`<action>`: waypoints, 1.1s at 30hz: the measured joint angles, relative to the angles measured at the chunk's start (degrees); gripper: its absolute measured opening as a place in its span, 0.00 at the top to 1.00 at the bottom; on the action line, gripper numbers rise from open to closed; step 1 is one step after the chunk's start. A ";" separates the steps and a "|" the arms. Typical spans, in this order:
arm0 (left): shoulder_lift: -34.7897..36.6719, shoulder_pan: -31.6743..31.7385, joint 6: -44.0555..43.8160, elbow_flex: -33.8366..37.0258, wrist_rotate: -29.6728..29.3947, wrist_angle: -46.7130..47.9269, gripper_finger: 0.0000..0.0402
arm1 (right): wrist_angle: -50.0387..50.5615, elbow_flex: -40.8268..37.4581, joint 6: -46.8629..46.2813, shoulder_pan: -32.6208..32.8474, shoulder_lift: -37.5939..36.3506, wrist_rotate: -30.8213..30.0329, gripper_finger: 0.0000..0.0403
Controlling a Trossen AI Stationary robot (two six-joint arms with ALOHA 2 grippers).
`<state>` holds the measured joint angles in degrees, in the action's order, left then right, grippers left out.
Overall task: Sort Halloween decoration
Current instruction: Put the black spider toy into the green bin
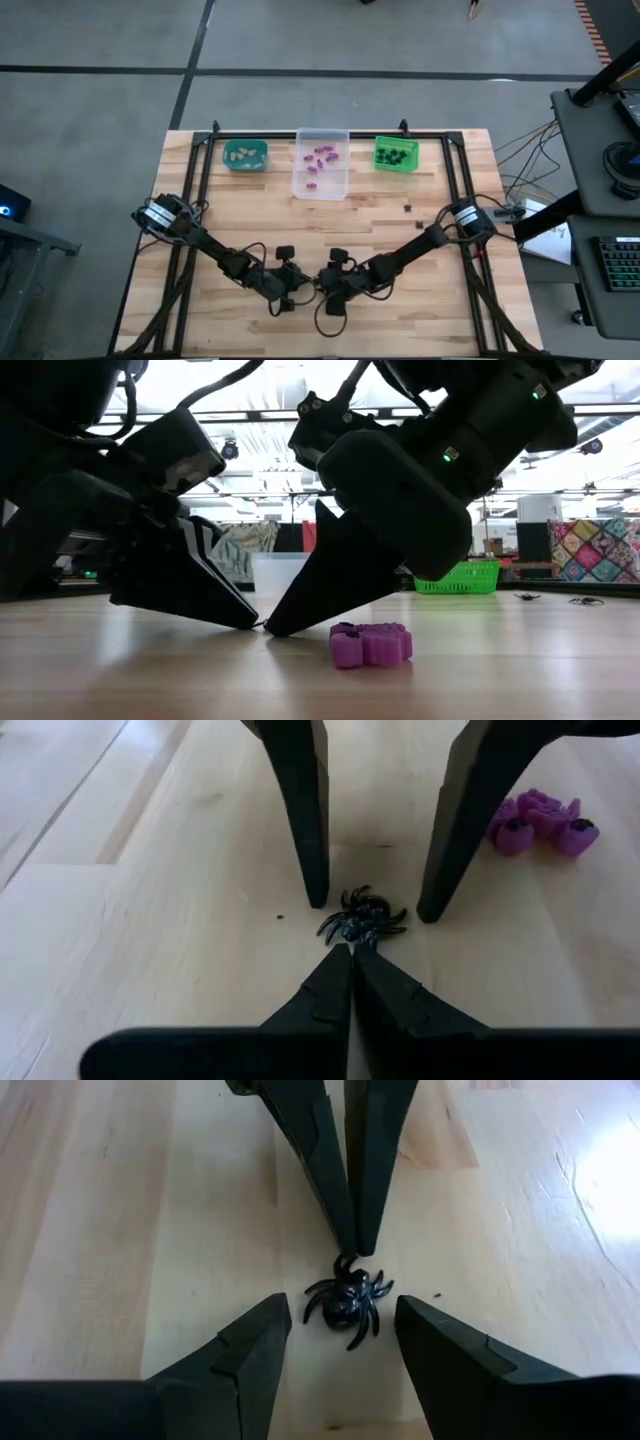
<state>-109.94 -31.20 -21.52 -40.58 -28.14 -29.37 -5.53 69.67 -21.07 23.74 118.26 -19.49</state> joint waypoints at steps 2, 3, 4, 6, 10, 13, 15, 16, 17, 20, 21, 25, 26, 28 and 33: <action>0.83 0.02 0.03 0.02 0.22 0.70 1.00 | -0.42 -0.02 1.08 -0.10 0.00 0.03 0.55; 1.42 0.02 0.17 0.11 0.20 0.97 1.00 | -0.48 -0.02 1.41 -0.16 -0.02 0.03 0.56; 2.19 0.02 0.40 0.11 0.22 1.03 1.00 | -0.65 0.01 1.70 -0.24 -0.08 0.09 0.57; 4.01 0.02 0.59 0.09 0.22 2.27 1.00 | -1.16 0.04 2.02 -0.52 -0.25 0.37 0.60; 8.11 0.00 1.66 0.09 0.01 7.26 1.00 | -1.80 0.02 3.03 -1.15 -0.43 0.51 0.68; 11.62 -0.02 2.93 0.09 -1.28 10.10 1.00 | -2.48 0.00 3.69 -1.38 -0.42 0.34 0.75; 13.19 -0.02 3.77 0.16 -1.37 11.00 1.00 | -2.51 0.02 3.69 -1.42 -0.42 -0.05 0.80; 13.77 -0.02 3.94 0.22 -1.38 11.13 1.00 | -2.53 0.02 3.74 -1.46 -0.43 -0.11 0.82; 14.20 -0.02 4.00 0.22 -1.40 11.24 1.00 | -2.53 0.02 3.82 -1.46 -0.42 -0.18 0.84; 14.41 -0.02 4.02 0.22 -1.38 11.38 1.00 | -2.55 0.02 3.90 -1.46 -0.43 -0.23 0.89; 14.41 -0.02 3.93 0.24 -1.38 11.53 1.00 | -2.55 0.02 3.90 -1.46 -0.43 -0.23 0.90; 14.41 -0.02 3.61 0.24 -1.40 11.89 1.00 | -2.35 0.02 3.90 -1.46 -0.75 -0.21 0.92; 14.41 -0.02 3.59 0.26 -1.40 11.90 1.00 | -2.24 0.02 3.93 -1.46 -0.87 -0.21 0.92; 14.40 -0.02 3.54 0.26 -1.85 11.83 1.00 | -2.14 0.02 3.97 -1.48 -1.09 -0.21 0.92; 15.11 -0.11 3.63 0.22 -5.77 12.09 1.00 | -2.07 0.02 4.43 -1.50 -2.33 -0.19 0.95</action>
<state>-94.83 -31.31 -17.88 -40.36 -33.91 -17.28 -7.60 69.69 -16.65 22.24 115.92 -19.68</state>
